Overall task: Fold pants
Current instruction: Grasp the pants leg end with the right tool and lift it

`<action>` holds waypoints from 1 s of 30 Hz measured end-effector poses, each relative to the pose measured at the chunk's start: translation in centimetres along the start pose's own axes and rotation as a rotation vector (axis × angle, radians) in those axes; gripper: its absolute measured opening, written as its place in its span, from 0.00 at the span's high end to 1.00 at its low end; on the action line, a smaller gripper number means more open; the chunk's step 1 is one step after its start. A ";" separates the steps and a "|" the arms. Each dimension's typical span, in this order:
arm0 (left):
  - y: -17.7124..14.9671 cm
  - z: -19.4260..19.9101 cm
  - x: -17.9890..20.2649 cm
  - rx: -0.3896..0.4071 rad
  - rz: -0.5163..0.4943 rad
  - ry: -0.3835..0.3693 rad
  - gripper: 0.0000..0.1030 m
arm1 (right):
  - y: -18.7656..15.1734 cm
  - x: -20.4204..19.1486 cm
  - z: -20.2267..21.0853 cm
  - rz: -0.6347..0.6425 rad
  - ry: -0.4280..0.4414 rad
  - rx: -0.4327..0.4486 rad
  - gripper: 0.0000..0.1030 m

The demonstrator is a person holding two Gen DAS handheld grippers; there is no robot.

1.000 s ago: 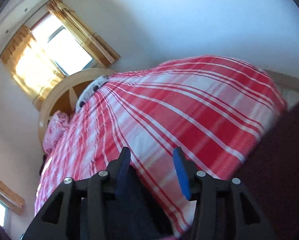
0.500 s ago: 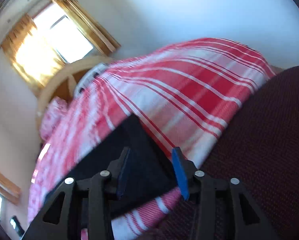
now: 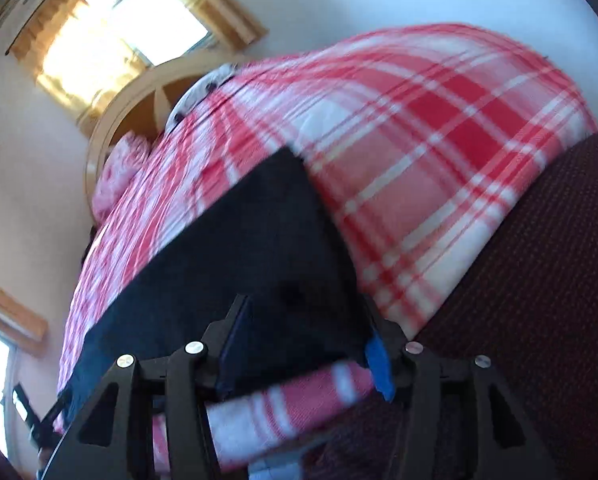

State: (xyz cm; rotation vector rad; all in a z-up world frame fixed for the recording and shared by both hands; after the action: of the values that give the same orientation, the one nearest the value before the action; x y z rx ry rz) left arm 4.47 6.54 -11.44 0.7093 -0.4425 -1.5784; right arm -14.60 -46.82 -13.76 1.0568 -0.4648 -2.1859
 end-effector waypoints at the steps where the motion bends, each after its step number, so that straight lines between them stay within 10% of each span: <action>1: -0.1 0.0 0.2 -0.003 -0.007 -0.003 0.11 | -0.3 -0.3 -0.1 0.016 0.002 -0.002 0.47; 5: -0.4 0.0 0.5 -0.009 -0.009 -0.019 0.11 | -0.2 1.4 0.2 -0.085 -0.015 0.064 0.88; 16: -1.3 -0.5 -0.4 -0.030 -0.025 -0.005 0.11 | 1.4 -3.0 2.5 -0.067 0.094 0.165 0.90; 23: -0.3 -0.1 -2.5 -0.009 0.067 -0.031 0.11 | -0.7 -22.4 0.8 0.307 0.324 0.017 0.90; 30: -0.7 -0.5 -4.1 -0.007 0.089 -0.057 0.11 | -13.9 -35.7 -7.2 0.617 0.425 -0.223 0.90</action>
State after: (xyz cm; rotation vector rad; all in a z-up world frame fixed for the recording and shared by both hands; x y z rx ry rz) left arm 4.36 10.71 -11.47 0.6324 -0.5030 -1.5186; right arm 1.81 -12.34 -6.11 1.0447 -0.2897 -1.3912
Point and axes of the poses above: each gripper's, at about its wrist camera, not at the fingertips, and z roughly against the way its jaws point, x to its right, y to its top, the point moved 10 cm from there along -z, roughly the way its jaws point, and after that the axes turned 7 degrees about y, right-handed, at the moved point
